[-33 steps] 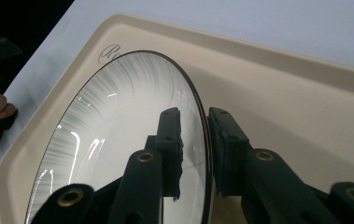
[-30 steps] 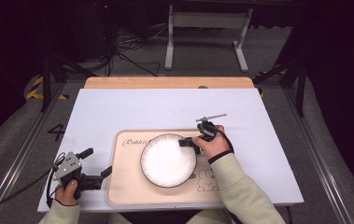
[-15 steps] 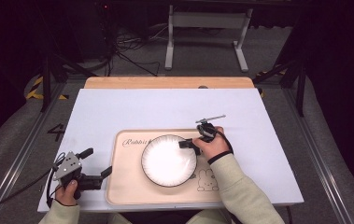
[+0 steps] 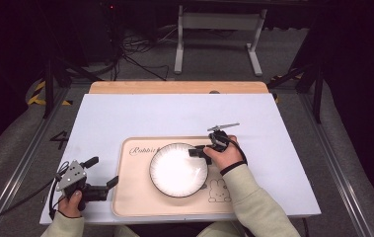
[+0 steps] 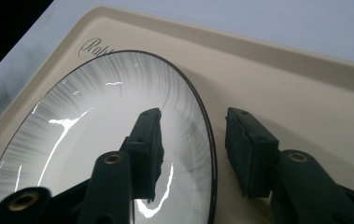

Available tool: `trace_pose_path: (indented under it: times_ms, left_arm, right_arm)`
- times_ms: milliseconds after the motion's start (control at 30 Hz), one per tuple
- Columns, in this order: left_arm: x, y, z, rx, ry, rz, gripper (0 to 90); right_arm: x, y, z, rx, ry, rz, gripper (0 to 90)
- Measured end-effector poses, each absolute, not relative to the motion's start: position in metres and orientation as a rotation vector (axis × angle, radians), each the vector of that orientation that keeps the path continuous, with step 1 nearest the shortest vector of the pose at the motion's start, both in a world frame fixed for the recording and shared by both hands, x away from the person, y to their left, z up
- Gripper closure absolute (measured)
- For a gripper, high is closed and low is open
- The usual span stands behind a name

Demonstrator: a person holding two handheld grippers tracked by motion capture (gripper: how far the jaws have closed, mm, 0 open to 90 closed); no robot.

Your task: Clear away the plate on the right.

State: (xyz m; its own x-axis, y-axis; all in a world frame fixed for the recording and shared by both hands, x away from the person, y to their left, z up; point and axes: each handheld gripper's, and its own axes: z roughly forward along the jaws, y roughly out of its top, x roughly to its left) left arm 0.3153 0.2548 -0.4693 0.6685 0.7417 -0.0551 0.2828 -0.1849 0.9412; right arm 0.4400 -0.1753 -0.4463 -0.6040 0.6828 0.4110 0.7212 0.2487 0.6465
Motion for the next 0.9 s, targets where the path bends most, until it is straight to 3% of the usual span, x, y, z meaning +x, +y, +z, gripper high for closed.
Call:
trace_pose_path:
  times_ms: [100, 233, 900]
  left_arm:
    - [0.316, 0.255, -0.469, 1.765, 0.825, 0.506, 0.3]
    - [0.316, 0.255, -0.469, 1.766, 0.825, 0.503, 0.3]
    - [0.317, 0.255, -0.469, 1.762, 0.829, 0.499, 0.3]
  right_arm:
    - [0.44, -0.177, -0.445, -1.384, -2.47, -1.37, 43.2]
    - [0.438, -0.179, -0.44, -1.344, -2.556, -1.4, 36.9]
    - [0.412, -0.197, -0.405, -1.084, -2.715, -1.633, 23.8]
